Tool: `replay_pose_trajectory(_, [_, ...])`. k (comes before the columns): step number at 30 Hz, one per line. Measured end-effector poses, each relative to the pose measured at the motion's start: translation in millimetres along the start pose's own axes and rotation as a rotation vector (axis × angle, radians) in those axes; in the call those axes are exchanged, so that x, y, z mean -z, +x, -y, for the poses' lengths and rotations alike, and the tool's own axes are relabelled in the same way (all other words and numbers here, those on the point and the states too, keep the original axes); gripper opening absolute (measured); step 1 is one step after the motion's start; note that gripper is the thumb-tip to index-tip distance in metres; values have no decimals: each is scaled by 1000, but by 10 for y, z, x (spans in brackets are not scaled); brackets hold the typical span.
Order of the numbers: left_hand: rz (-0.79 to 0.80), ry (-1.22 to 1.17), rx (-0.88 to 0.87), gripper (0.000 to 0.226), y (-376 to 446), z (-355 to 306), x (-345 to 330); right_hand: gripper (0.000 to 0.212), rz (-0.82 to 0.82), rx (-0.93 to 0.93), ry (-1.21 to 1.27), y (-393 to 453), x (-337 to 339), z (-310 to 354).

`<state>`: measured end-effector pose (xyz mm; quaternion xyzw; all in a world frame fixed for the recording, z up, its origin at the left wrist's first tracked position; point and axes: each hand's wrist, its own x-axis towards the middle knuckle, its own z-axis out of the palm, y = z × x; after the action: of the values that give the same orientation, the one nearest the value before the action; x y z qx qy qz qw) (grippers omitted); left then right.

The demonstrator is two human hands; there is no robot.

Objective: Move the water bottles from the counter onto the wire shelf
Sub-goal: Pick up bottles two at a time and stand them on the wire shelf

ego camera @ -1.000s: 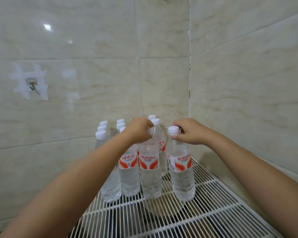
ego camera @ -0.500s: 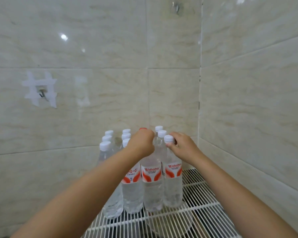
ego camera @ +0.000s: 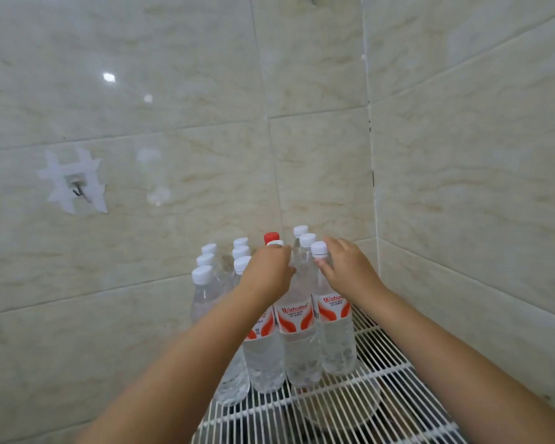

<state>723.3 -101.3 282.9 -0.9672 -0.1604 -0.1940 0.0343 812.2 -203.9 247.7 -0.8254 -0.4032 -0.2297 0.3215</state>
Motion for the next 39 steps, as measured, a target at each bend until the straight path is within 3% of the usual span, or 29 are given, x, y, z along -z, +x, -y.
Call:
replay_pose_trajectory(5, [25,8,-13,27,-16,-4,6,36,15,-33,-46,9,32,51])
replay_pose_trajectory(10, [-3,192,-43,62,-238,0,-17,41,8,57,-236,-45,116,88])
replay_pose_trajectory(15, [-41,263,59,59,-438,-19,-32,44,-33,157,-288,-187,135,135])
replay_pose_trajectory(19, [-318,243,91,42,-717,191,29,46,-77,257,-219,-256,42,365])
replay_pose_trajectory(25, [-168,348,444,34,-1897,775,58,46,-19,416,63,-678,-355,1279])
replay_pose_trajectory(28, [-122,406,596,25,-2616,1012,102,49,164,493,157,-1071,-618,1907])
replay_pose_trajectory(33, [-53,480,839,22,-3914,1358,285,41,242,712,292,-1956,-929,2965])
replay_pose_trajectory(39, [9,471,1127,39,-5535,1728,461,40,343,908,413,-3141,-1292,4189])
